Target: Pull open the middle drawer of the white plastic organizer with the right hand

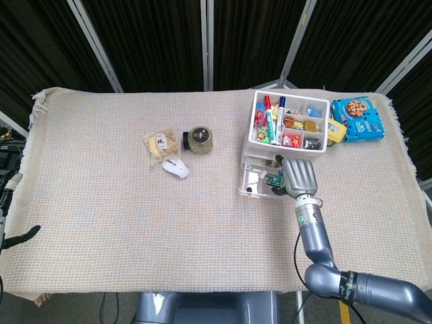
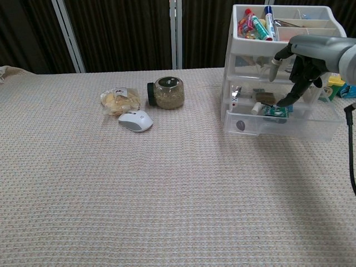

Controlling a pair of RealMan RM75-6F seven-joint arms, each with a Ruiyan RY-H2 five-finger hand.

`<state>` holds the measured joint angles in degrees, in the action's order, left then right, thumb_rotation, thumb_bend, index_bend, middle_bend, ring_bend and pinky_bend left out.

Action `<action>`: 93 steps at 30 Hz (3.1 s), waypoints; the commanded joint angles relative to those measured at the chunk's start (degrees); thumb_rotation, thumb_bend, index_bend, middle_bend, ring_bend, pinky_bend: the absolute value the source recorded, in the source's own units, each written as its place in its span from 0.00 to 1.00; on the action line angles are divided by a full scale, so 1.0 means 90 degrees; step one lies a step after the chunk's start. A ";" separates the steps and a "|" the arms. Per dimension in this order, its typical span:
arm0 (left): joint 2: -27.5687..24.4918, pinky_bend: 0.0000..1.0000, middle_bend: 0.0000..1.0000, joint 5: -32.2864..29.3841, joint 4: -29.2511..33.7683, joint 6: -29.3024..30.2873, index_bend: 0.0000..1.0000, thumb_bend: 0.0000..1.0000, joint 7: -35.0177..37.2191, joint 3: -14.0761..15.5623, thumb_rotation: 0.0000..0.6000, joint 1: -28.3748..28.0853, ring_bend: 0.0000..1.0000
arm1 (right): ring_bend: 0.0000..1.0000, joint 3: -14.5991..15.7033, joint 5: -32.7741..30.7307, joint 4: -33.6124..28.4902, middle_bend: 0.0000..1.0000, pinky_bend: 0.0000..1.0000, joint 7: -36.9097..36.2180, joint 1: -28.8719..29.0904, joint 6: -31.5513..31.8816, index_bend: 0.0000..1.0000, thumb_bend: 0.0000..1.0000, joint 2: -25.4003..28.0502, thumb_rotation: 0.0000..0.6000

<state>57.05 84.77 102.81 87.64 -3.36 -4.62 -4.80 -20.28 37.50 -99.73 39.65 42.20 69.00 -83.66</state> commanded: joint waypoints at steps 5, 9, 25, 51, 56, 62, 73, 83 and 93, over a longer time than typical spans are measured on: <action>0.0009 0.00 0.00 -0.0059 -0.0006 -0.0073 0.00 0.06 -0.0008 -0.0008 1.00 -0.0033 0.00 | 1.00 0.0072 -0.0354 0.0308 1.00 0.72 0.0098 0.0186 -0.0120 0.45 0.05 -0.0114 1.00; 0.0019 0.00 0.00 -0.0089 -0.0011 -0.0102 0.00 0.06 -0.0029 -0.0014 1.00 -0.0047 0.00 | 1.00 0.0126 -0.0418 0.0454 1.00 0.72 0.0052 0.0242 -0.0169 0.47 0.05 -0.0180 1.00; 0.0049 0.00 0.00 -0.0169 -0.0037 -0.0222 0.00 0.06 -0.0014 -0.0023 1.00 -0.0103 0.00 | 1.00 0.0216 -0.0648 0.1042 1.00 0.72 -0.0203 0.0408 -0.0449 0.44 0.05 -0.0465 1.00; 0.0029 0.00 0.00 -0.0140 -0.0031 -0.0288 0.00 0.07 0.0078 0.0006 1.00 -0.0135 0.00 | 1.00 0.0370 -0.0449 0.1517 1.00 0.72 -0.0603 0.0396 -0.0549 0.56 0.23 -0.0725 1.00; 0.0025 0.00 0.00 -0.0121 -0.0043 -0.0301 0.00 0.07 0.0078 0.0019 1.00 -0.0141 0.00 | 1.00 0.0333 -0.0223 0.1345 1.00 0.72 -0.0725 0.0342 -0.0386 0.57 0.24 -0.0661 1.00; 0.0013 0.00 0.00 -0.0079 -0.0031 -0.0267 0.00 0.07 0.0071 0.0029 1.00 -0.0132 0.00 | 1.00 0.0277 -0.0016 0.0960 1.00 0.72 -0.0773 0.0245 -0.0125 0.57 0.24 -0.0449 1.00; -0.0001 0.00 0.00 -0.0025 -0.0002 -0.0241 0.00 0.07 0.0073 0.0055 1.00 -0.0120 0.00 | 1.00 0.0302 0.0324 0.0128 1.00 0.72 -0.0688 -0.0016 0.0386 0.57 0.24 0.0094 1.00; -0.0042 0.00 0.00 0.0124 0.0045 -0.0127 0.00 0.07 0.0125 0.0106 1.00 -0.0064 0.00 | 1.00 0.0754 0.1189 -0.0912 1.00 0.72 -0.1008 -0.0784 0.0988 0.56 0.24 0.1065 1.00; -0.0050 0.00 0.00 0.0369 0.0158 0.0001 0.00 0.07 -0.0019 0.0189 1.00 -0.0011 0.00 | 1.00 0.1605 0.2330 -0.1004 1.00 0.72 -0.2233 -0.1862 0.1107 0.56 0.23 0.1865 1.00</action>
<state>56.58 87.95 104.13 87.56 -3.42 -3.01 -4.94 -7.52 56.77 -109.58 21.64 27.31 78.90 -67.94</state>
